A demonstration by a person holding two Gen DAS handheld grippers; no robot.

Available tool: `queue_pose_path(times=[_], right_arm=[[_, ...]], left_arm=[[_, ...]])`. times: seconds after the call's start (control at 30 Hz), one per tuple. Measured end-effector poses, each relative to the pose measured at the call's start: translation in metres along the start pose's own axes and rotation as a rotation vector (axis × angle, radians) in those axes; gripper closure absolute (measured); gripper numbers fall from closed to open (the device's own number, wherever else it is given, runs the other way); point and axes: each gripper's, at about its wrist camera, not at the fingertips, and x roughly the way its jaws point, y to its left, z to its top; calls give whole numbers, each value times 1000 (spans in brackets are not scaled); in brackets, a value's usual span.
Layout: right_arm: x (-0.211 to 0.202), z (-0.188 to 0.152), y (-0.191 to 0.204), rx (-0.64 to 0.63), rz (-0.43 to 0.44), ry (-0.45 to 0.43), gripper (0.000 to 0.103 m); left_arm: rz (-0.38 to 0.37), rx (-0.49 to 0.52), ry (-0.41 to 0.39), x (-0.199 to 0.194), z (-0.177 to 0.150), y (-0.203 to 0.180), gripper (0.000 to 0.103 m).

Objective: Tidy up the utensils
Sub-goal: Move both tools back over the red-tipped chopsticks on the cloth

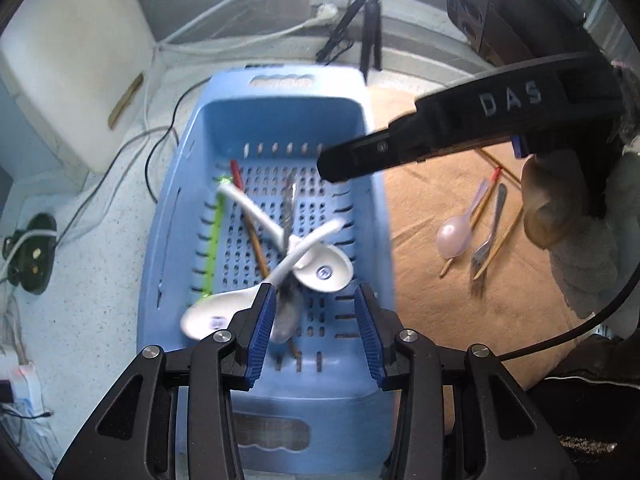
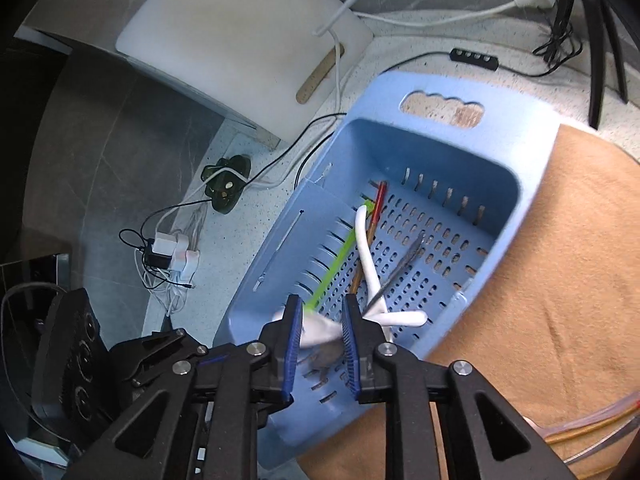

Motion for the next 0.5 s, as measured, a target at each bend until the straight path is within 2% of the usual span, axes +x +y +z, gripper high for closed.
queue_pose_path(times=[0.3,0.5], right_arm=[[-69,-30,-36,-42,-77,-102,79],[-128,-52,-73,-33,-147,-217,75]], left_arm=[[-46,72,-42,-6,6,-45,64],[-77,114,-43,2,12,-76,64]])
